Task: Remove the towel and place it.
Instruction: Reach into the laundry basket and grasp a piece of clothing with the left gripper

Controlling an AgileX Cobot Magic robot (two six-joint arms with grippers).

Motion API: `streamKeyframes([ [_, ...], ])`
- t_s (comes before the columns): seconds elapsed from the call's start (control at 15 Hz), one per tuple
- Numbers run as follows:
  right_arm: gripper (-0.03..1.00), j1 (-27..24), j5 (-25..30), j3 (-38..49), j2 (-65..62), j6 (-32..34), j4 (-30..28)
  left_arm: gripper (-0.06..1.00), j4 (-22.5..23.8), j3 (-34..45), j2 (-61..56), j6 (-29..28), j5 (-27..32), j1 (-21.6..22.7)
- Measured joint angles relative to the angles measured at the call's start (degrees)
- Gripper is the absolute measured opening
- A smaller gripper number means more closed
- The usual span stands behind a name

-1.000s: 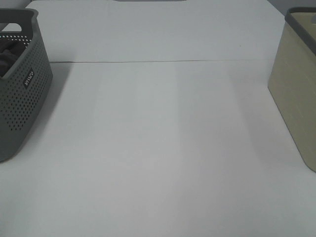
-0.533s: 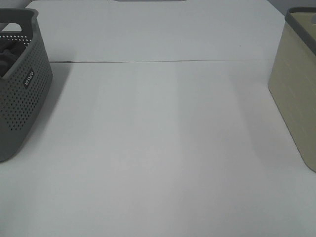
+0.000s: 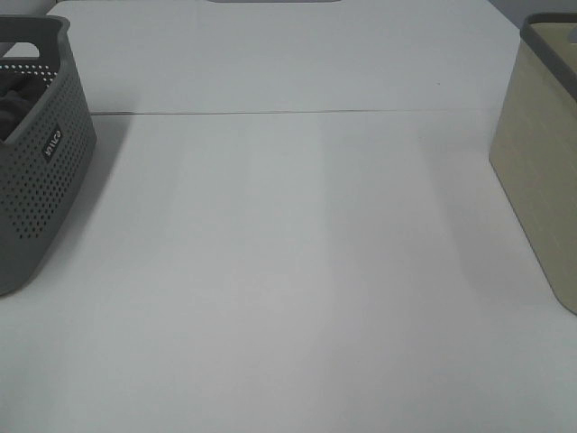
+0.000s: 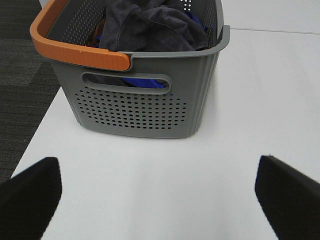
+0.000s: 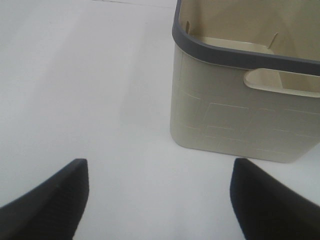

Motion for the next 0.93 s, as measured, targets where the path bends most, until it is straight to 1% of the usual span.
streamKeyframes([
  [0.13,0.76,0.0,0.0,0.0,0.0,0.0,0.0,0.99,-0.1,-0.7,0.2,3.7,1.4,0.0],
  [0.27,0.76,0.0,0.0,0.0,0.0,0.0,0.0,0.97,-0.1,-5.6,4.6,8.2,5.2,0.0],
  [0.4,0.76,0.0,0.0,0.0,0.0,0.0,0.0,0.96,0.2,-11.4,12.3,12.4,6.7,0.0],
  [0.53,0.76,0.0,0.0,0.0,0.0,0.0,0.0,0.95,0.4,-17.5,22.7,20.5,6.8,0.0],
  [0.6,0.76,0.0,0.0,0.0,0.0,0.0,0.0,0.95,0.7,-21.8,30.4,27.3,6.8,0.0],
  [0.73,0.76,0.0,0.0,0.0,0.0,0.0,0.0,0.95,0.7,-27.0,41.0,36.0,6.8,0.0],
  [0.87,0.76,0.0,0.0,0.0,0.0,0.0,0.0,0.95,0.7,-32.1,50.6,40.9,6.8,0.0],
  [0.93,0.76,0.0,0.0,0.0,0.0,0.0,0.0,0.95,0.7,-33.5,53.2,42.2,6.7,0.0],
])
